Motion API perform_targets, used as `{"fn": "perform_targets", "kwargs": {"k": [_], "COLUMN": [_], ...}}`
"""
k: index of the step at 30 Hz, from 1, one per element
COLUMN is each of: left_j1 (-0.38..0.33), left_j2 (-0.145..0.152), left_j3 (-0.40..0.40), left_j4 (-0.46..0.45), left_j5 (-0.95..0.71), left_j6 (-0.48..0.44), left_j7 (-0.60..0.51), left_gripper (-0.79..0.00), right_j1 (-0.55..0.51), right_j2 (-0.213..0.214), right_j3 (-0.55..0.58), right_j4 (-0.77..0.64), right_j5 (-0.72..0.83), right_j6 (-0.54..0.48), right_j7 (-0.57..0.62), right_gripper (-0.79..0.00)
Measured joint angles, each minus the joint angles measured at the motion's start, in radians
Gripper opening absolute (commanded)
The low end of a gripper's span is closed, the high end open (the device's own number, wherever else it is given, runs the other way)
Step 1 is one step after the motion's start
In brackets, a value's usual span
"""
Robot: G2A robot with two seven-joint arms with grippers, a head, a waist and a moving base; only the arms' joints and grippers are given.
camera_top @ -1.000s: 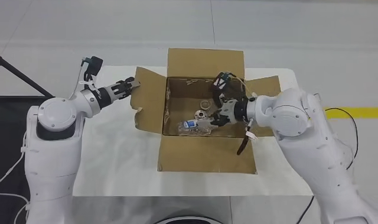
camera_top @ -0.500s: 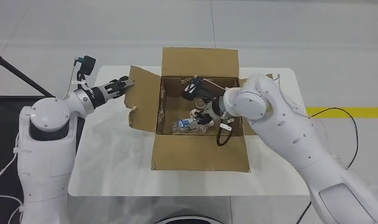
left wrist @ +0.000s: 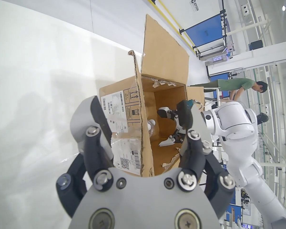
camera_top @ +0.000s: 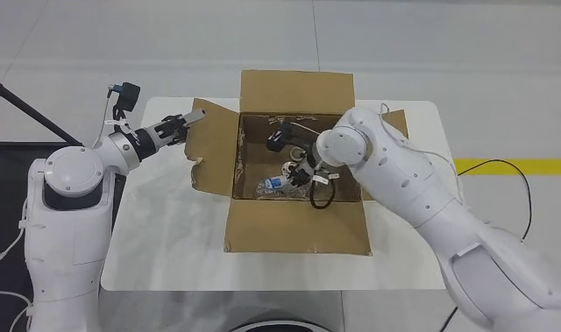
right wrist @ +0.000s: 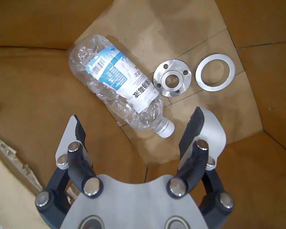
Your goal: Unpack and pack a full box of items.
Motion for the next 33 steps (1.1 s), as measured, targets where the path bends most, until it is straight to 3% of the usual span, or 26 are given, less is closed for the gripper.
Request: {"fn": "perform_targets", "kwargs": {"k": [9,13,16,18,19,20,23,25,26,33], "left_j1": [0.000,0.000,0.000,0.000,0.000,0.000,0.000,0.000,0.000,0.000], "left_j2": [0.000,0.000,0.000,0.000,0.000,0.000,0.000,0.000,0.000,0.000], "left_j3": [0.000,0.000,0.000,0.000,0.000,0.000,0.000,0.000,0.000,0.000], "left_j4": [0.000,0.000,0.000,0.000,0.000,0.000,0.000,0.000,0.000,0.000], "left_j5": [0.000,0.000,0.000,0.000,0.000,0.000,0.000,0.000,0.000,0.000], "left_j6": [0.000,0.000,0.000,0.000,0.000,0.000,0.000,0.000,0.000,0.000], "left_j7": [0.000,0.000,0.000,0.000,0.000,0.000,0.000,0.000,0.000,0.000], "left_gripper": [0.000,0.000,0.000,0.000,0.000,0.000,0.000,0.000,0.000,0.000], "right_j1": [0.013,0.022,0.024,0.025,0.026,0.027,0.032,0.036,0.039,0.056], "right_j2": [-0.055,-0.079,-0.093,-0.103,-0.107,-0.112,-0.125,-0.131,-0.135,-0.146], "right_j3": [-0.057,-0.078,-0.084,-0.089,-0.091,-0.094,-0.098,-0.098,-0.098,-0.081], "right_j4": [0.110,0.155,0.182,0.204,0.212,0.223,0.247,0.261,0.270,0.298], "right_j5": [0.014,0.004,0.002,0.004,0.005,0.006,0.006,0.006,0.006,0.031], "right_j6": [-0.020,-0.018,-0.019,-0.027,-0.031,-0.035,-0.042,-0.046,-0.050,-0.096], "right_j7": [0.010,0.007,-0.010,-0.013,-0.013,-0.013,-0.017,-0.017,-0.017,-0.012], "right_gripper": [0.000,-0.089,-0.105,-0.212,-0.360,-0.437,-0.585,-0.751,-0.785,-0.785]}}
